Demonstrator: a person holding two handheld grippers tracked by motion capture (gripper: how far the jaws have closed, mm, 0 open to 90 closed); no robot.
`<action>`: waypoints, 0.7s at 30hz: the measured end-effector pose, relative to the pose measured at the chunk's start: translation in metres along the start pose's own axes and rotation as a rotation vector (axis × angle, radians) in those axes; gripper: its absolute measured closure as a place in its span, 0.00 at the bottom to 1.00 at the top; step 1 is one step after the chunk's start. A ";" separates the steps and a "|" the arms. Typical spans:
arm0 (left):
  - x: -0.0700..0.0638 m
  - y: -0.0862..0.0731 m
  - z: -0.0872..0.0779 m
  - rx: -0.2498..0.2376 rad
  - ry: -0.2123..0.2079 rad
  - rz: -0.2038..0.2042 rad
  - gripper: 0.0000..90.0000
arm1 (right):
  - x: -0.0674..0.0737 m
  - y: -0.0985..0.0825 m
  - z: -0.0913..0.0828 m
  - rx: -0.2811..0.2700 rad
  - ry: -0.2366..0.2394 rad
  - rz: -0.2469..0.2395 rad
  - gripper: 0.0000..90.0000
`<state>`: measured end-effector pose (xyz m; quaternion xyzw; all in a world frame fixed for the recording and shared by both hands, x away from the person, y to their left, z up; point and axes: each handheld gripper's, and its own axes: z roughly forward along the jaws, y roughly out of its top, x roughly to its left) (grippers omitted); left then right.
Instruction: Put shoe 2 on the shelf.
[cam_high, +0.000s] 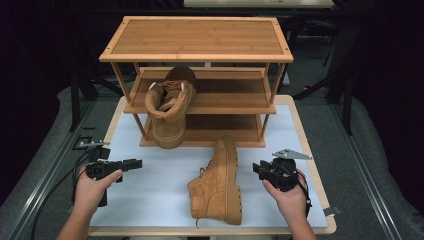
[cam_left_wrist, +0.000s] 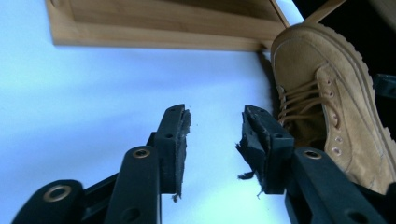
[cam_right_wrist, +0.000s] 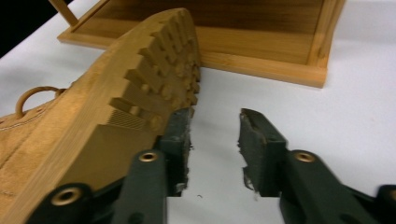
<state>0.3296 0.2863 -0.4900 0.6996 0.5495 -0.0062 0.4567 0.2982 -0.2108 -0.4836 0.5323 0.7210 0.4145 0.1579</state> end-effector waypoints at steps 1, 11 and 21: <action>0.002 -0.003 0.002 0.000 -0.006 -0.007 0.66 | 0.002 0.002 -0.002 0.014 0.006 -0.008 0.86; 0.012 -0.024 0.013 0.025 0.006 0.033 0.62 | 0.033 0.024 0.000 0.063 0.124 -0.082 1.00; 0.014 -0.030 0.017 -0.002 0.020 0.030 0.59 | 0.070 0.033 0.027 0.086 0.165 -0.159 1.00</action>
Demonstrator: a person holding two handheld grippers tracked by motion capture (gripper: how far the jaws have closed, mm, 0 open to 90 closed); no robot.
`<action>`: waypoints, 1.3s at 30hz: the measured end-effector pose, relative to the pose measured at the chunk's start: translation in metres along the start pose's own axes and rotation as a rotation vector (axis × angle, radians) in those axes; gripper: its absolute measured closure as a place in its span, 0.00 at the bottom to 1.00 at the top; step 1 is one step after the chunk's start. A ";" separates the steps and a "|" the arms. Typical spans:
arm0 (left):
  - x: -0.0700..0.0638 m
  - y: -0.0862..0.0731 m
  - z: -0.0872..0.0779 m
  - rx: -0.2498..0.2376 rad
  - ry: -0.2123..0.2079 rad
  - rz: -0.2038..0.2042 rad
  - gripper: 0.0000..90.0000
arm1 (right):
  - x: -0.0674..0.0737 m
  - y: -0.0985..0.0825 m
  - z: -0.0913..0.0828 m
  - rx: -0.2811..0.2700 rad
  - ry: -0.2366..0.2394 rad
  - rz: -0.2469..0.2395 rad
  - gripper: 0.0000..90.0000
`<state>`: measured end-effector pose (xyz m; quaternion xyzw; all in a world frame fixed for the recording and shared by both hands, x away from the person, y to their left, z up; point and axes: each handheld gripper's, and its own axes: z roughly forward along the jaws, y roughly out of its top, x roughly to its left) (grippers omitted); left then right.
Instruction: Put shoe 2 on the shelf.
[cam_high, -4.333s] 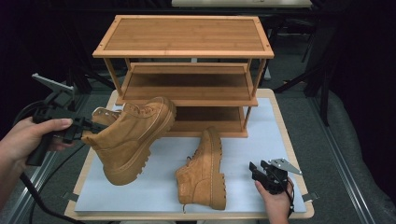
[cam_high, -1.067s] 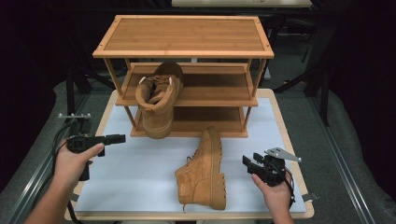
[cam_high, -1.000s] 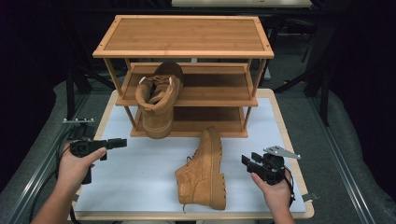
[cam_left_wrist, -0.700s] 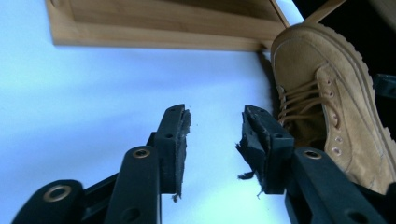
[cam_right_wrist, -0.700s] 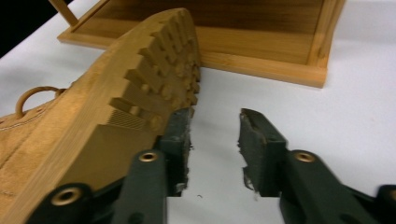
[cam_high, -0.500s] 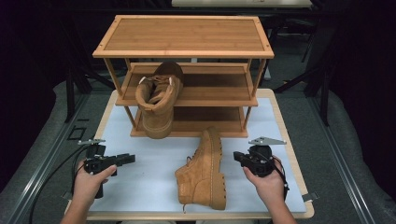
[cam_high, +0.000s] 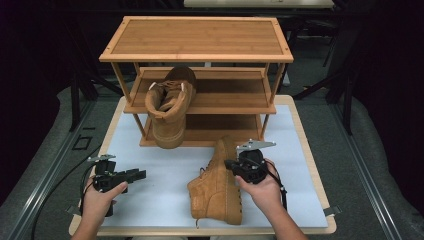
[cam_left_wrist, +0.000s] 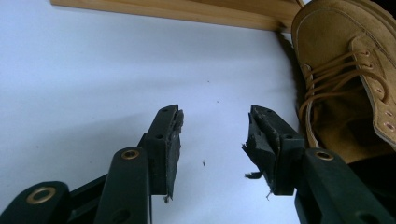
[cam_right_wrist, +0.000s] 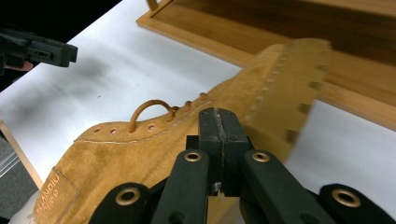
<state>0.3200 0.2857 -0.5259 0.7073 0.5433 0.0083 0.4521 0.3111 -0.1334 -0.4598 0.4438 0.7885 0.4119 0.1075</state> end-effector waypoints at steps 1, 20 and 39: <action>0.001 0.000 0.000 -0.002 0.003 -0.001 0.59 | 0.000 -0.001 0.003 0.011 0.013 -0.011 1.00; 0.002 -0.001 -0.001 0.001 0.015 -0.005 0.59 | -0.044 -0.024 -0.025 -0.019 -0.087 0.111 1.00; 0.003 -0.004 0.006 0.024 0.025 -0.006 0.59 | -0.107 -0.086 -0.027 -0.068 -0.094 0.386 1.00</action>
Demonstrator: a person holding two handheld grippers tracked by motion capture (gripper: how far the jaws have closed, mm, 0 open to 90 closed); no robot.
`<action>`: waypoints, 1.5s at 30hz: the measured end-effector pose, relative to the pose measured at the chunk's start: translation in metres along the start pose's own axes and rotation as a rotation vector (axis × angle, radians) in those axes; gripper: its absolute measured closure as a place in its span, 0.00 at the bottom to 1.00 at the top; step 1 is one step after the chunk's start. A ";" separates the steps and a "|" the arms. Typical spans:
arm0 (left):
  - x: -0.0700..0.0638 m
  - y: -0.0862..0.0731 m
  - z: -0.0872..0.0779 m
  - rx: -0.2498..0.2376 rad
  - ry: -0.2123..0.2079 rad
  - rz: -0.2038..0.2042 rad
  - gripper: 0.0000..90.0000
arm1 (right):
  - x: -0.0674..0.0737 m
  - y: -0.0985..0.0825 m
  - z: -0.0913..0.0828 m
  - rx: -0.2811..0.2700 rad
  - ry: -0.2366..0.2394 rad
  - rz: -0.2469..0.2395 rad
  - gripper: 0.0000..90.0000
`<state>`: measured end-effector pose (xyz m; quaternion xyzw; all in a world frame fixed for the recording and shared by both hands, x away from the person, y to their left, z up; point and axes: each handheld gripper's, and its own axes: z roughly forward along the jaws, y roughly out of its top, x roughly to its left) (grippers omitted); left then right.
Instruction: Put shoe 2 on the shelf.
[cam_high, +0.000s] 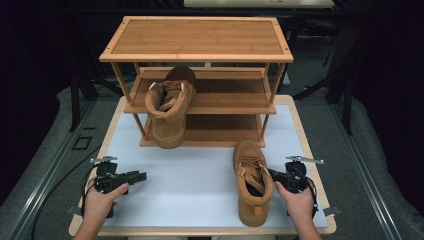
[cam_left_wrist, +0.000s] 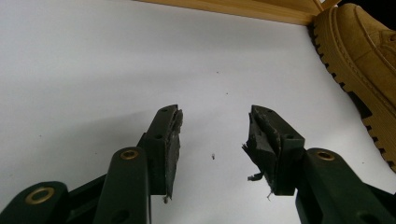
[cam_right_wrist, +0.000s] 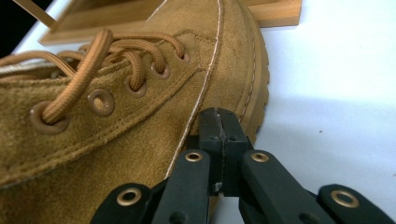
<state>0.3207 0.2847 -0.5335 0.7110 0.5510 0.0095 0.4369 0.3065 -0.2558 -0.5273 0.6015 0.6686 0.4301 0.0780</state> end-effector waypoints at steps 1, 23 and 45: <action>0.000 -0.001 0.000 0.001 0.001 -0.002 0.59 | -0.001 0.000 0.000 -0.003 -0.007 -0.003 1.00; 0.002 0.000 0.001 -0.011 0.007 -0.012 0.59 | -0.013 -0.003 0.025 0.040 -0.004 0.051 1.00; 0.002 -0.003 0.003 0.003 0.015 -0.006 0.59 | 0.007 0.039 -0.001 0.334 -0.071 -0.123 0.73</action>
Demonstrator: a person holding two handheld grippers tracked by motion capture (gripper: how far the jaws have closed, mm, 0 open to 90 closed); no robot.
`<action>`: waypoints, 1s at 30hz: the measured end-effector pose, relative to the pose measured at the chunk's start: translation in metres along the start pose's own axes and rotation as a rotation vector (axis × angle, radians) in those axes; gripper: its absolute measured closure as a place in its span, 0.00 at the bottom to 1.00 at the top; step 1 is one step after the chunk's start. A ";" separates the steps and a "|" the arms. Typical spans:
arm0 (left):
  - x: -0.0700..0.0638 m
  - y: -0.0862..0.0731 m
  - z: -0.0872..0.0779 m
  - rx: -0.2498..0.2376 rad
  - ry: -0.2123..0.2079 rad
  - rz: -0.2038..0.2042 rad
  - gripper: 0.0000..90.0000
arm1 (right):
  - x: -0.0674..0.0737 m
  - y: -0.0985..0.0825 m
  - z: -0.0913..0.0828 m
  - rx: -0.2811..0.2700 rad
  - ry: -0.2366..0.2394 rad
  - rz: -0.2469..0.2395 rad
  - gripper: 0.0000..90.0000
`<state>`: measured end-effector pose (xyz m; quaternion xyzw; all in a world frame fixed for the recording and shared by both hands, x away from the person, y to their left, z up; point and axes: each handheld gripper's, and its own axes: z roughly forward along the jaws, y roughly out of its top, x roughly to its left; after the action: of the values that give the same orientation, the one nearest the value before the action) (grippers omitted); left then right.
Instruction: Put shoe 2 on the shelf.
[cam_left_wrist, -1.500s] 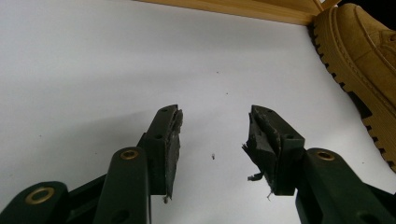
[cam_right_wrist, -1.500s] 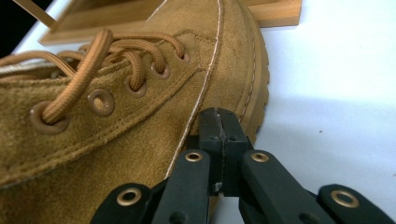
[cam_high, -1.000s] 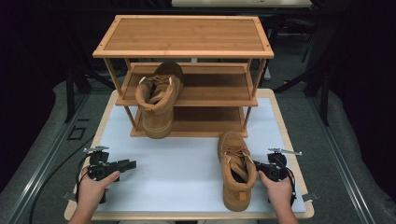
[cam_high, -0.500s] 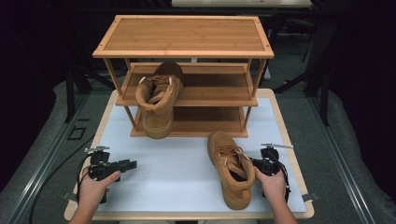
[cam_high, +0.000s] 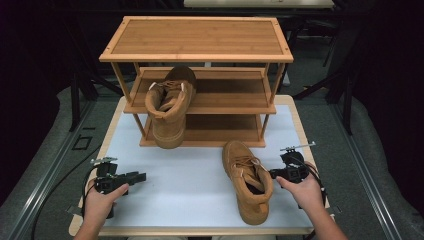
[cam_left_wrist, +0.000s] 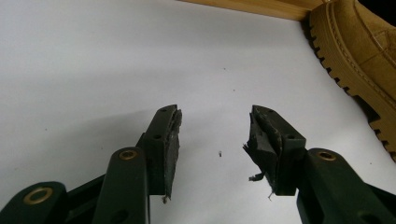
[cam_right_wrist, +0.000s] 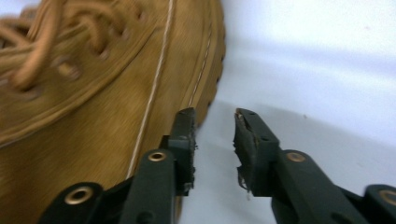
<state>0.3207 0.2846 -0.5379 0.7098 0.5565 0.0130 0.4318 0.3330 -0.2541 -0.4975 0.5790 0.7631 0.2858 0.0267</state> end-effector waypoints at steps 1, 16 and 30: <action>0.000 0.000 0.000 0.002 -0.002 -0.002 0.59 | 0.002 0.003 -0.004 0.033 -0.016 -0.016 0.71; -0.002 -0.001 0.001 0.007 0.004 0.015 0.58 | 0.034 0.033 -0.041 0.277 -0.181 -0.173 0.54; -0.003 0.000 0.001 0.002 0.018 0.019 0.57 | 0.060 0.072 -0.079 0.281 -0.178 -0.146 0.63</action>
<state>0.3200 0.2813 -0.5377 0.7154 0.5536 0.0229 0.4257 0.3467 -0.2201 -0.3806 0.5431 0.8302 0.1214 0.0335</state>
